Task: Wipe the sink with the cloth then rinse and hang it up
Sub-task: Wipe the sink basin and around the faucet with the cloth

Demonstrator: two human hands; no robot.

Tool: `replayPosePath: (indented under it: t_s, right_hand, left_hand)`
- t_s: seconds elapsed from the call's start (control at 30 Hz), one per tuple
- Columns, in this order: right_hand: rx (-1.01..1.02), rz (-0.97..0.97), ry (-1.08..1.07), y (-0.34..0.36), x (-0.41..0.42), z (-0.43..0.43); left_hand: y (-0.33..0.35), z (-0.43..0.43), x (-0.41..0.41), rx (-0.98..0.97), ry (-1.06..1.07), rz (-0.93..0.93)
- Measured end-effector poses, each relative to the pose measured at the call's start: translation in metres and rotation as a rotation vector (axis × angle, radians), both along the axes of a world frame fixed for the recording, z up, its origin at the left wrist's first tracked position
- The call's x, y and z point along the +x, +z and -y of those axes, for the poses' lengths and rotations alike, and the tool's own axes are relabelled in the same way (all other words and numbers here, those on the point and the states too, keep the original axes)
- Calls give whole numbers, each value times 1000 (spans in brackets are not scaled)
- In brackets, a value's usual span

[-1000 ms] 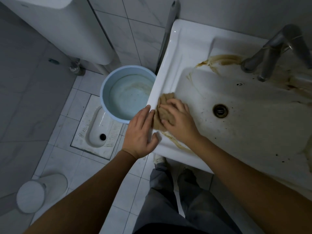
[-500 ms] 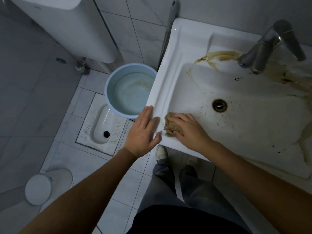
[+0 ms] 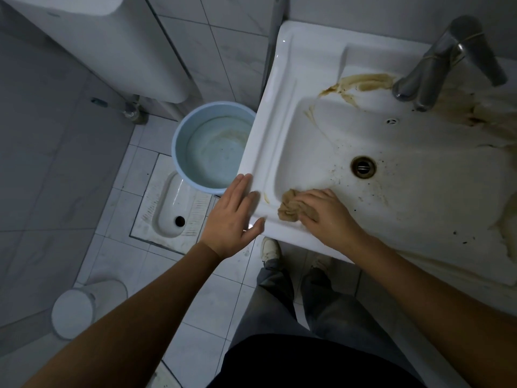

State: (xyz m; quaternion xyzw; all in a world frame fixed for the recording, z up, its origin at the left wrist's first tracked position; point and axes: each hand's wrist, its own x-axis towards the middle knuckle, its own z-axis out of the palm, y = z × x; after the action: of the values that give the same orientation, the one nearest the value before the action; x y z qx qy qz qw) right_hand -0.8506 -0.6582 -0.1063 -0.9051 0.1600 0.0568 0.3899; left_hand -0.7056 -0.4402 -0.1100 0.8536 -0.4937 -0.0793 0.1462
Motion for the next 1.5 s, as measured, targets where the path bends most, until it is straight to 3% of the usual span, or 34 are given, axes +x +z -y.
replayPosePath:
  t_s: [0.2,0.4,0.63,1.0,1.2,1.5]
  right_hand:
    - [154,159,-173,18,70,-34]
    - [-28,198,29,4,41,-45]
    - [-44,-12,108,16,-18,0]
    - [-13,85,176,8,45,-32]
    - [53,13,146,17,-11,10]
    - [-125,-130,-38,18,-111,46]
  left_hand:
    - [8,1,6,-27,-28,-41]
    - [11,-6,9,-2,-72,25]
    - [12,-6,8,51,-63,48]
    - [17,-1,9,51,-50,59]
    - [20,2,5,120,-69,112]
    - [-2,57,-31,68,-224,42]
